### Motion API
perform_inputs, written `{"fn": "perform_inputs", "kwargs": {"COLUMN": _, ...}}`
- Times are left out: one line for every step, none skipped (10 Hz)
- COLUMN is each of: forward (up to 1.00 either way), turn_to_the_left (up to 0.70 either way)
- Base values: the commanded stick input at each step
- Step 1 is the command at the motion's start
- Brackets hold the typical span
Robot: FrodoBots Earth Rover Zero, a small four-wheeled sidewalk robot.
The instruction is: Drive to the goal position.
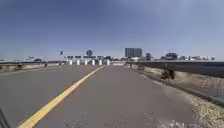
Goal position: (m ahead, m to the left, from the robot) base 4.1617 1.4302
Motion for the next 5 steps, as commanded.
{"fn": "perform_inputs", "kwargs": {"forward": 1.00, "turn_to_the_left": 0.00}}
{"fn": "perform_inputs", "kwargs": {"forward": 1.00, "turn_to_the_left": 0.00}}
{"fn": "perform_inputs", "kwargs": {"forward": 1.00, "turn_to_the_left": 0.00}}
{"fn": "perform_inputs", "kwargs": {"forward": 1.00, "turn_to_the_left": 0.00}}
{"fn": "perform_inputs", "kwargs": {"forward": 1.00, "turn_to_the_left": 0.00}}
